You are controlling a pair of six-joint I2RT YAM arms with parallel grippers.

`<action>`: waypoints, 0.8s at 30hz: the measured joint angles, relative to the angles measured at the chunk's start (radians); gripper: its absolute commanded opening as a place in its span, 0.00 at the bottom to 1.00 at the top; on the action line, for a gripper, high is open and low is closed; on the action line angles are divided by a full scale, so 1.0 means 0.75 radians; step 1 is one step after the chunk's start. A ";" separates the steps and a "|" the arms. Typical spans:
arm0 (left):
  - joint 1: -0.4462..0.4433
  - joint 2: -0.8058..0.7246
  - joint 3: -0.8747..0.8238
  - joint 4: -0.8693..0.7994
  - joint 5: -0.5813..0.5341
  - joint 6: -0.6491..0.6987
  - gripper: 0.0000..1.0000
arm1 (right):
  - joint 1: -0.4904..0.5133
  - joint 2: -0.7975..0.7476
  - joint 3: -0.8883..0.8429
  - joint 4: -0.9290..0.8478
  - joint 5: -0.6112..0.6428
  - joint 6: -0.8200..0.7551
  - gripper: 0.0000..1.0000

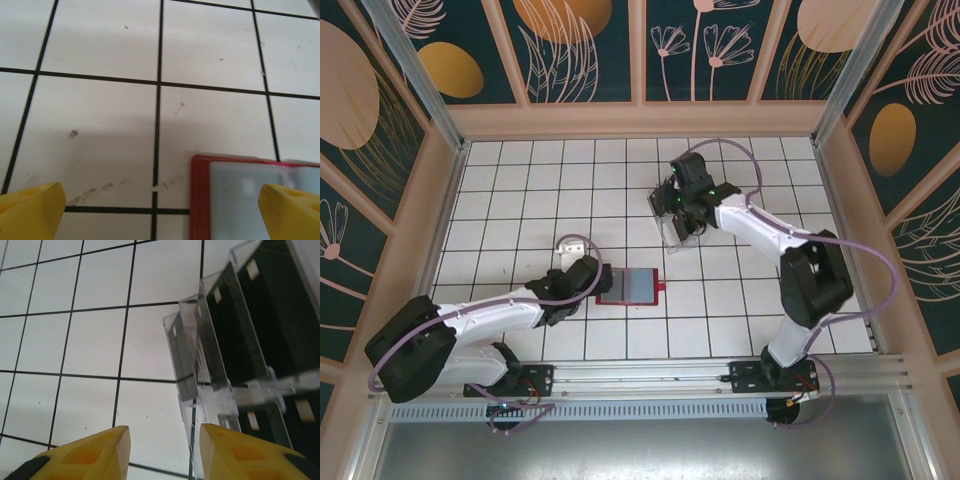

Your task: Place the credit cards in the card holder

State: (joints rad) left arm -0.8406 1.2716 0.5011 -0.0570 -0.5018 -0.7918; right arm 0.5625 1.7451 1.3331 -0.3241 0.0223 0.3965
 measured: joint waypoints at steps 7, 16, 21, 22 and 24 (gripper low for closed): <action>0.122 0.001 0.002 0.001 0.026 0.056 0.98 | 0.000 0.314 0.327 -0.126 0.043 -0.097 0.39; 0.129 0.027 0.013 0.001 0.042 0.079 0.99 | 0.000 0.537 0.577 -0.286 0.141 -0.184 0.38; 0.133 0.029 0.013 0.002 0.045 0.079 0.99 | 0.001 0.583 0.642 -0.329 0.171 -0.218 0.38; 0.133 0.029 0.013 0.002 0.045 0.079 0.98 | 0.001 0.587 0.647 -0.336 0.174 -0.222 0.38; 0.133 0.029 0.013 0.002 0.045 0.079 0.98 | 0.003 0.597 0.664 -0.346 0.184 -0.237 0.37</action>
State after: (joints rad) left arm -0.7410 1.2934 0.5110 -0.0559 -0.4679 -0.7326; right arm 0.5644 2.1929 1.8313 -0.5838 0.1600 0.2188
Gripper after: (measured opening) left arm 0.985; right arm 0.380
